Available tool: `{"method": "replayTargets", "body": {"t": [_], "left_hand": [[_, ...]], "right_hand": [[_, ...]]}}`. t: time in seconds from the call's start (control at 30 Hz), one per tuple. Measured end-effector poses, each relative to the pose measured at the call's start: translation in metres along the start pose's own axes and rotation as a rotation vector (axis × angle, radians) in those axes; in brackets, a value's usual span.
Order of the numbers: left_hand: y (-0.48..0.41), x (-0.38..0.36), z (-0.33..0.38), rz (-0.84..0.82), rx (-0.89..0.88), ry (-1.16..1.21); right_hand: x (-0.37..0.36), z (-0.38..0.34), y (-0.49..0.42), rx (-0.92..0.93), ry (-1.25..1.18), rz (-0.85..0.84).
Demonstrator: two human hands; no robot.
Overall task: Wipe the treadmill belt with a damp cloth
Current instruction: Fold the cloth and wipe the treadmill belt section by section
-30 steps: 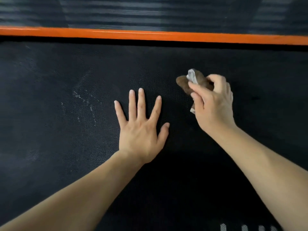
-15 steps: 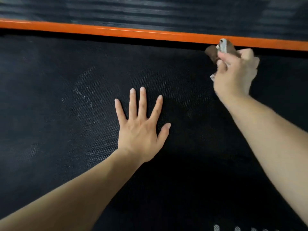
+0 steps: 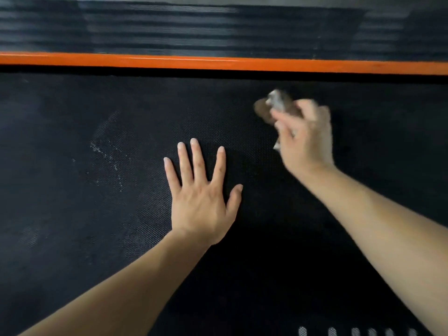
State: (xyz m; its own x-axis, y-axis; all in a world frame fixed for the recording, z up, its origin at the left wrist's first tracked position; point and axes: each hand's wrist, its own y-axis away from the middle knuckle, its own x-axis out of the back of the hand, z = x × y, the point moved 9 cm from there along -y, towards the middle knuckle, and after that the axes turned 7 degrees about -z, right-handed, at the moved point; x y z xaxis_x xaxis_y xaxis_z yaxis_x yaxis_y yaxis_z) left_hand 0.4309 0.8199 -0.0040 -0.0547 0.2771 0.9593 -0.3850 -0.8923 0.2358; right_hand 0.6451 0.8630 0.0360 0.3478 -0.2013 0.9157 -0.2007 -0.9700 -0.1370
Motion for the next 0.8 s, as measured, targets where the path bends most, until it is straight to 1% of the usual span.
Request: {"method": "replayTargets", "body": {"t": [0.07, 0.1, 0.13, 0.17, 0.23, 0.27, 0.3, 0.33, 0.4, 0.43, 0.47, 0.5, 0.53, 0.6, 0.63, 0.67, 0.7, 0.8], "left_hand": [[0.0, 0.0, -0.001, -0.002, 0.002, -0.002], [0.001, 0.0, -0.001, -0.007, 0.004, -0.003], [0.001, -0.001, -0.002, -0.01, 0.005, -0.006], [0.0, -0.001, -0.002, -0.011, 0.005, -0.009], [0.001, -0.002, -0.002, -0.008, 0.006, -0.009], [0.001, -0.001, -0.002, -0.005, 0.006, -0.008], [0.001, -0.001, -0.001, -0.002, 0.004, -0.004], [0.001, 0.0, -0.001, -0.002, 0.003, 0.002], [0.0, 0.0, -0.001, 0.0, 0.0, 0.001], [0.0, 0.0, -0.002, 0.001, -0.001, -0.005], [0.0, 0.0, -0.002, 0.0, 0.0, -0.01], [0.001, -0.001, -0.003, -0.002, 0.001, -0.016], [0.001, -0.001, -0.002, -0.006, -0.003, -0.022], [0.001, -0.002, -0.002, -0.017, -0.011, -0.026], [0.0, -0.001, -0.002, -0.019, -0.013, -0.023], [0.001, -0.001, -0.002, -0.021, -0.015, -0.019], [0.003, 0.0, -0.002, -0.021, -0.021, -0.01], [0.031, -0.006, 0.005, -0.032, -0.075, 0.003]], "right_hand": [[-0.011, -0.026, 0.016, 0.233, -0.015, -0.116], [-0.01, -0.025, 0.014, 0.287, 0.006, -0.139], [-0.005, -0.014, 0.004, 0.27, 0.039, -0.119], [0.003, 0.003, -0.009, 0.182, 0.065, -0.065], [0.019, 0.037, -0.025, -0.115, 0.065, 0.047], [0.02, 0.039, -0.022, -0.21, 0.062, 0.084], [0.015, 0.029, -0.014, -0.215, 0.058, 0.084], [0.008, 0.011, -0.001, -0.128, 0.046, 0.06], [-0.007, -0.029, 0.031, 0.172, 0.011, -0.054], [-0.01, -0.036, 0.043, 0.274, 0.0, -0.124], [-0.009, -0.034, 0.046, 0.329, 0.004, -0.157], [-0.003, -0.023, 0.039, 0.317, 0.021, -0.139], [0.005, -0.006, 0.028, 0.233, 0.042, -0.084], [0.021, 0.031, 0.014, -0.077, 0.055, 0.026], [0.023, 0.036, 0.017, -0.187, 0.056, 0.063], [0.023, 0.027, 0.025, -0.208, 0.069, 0.083], [0.019, 0.009, 0.037, -0.164, 0.07, 0.075], [-0.001, -0.052, 0.098, 0.156, -0.004, -0.079]]}}
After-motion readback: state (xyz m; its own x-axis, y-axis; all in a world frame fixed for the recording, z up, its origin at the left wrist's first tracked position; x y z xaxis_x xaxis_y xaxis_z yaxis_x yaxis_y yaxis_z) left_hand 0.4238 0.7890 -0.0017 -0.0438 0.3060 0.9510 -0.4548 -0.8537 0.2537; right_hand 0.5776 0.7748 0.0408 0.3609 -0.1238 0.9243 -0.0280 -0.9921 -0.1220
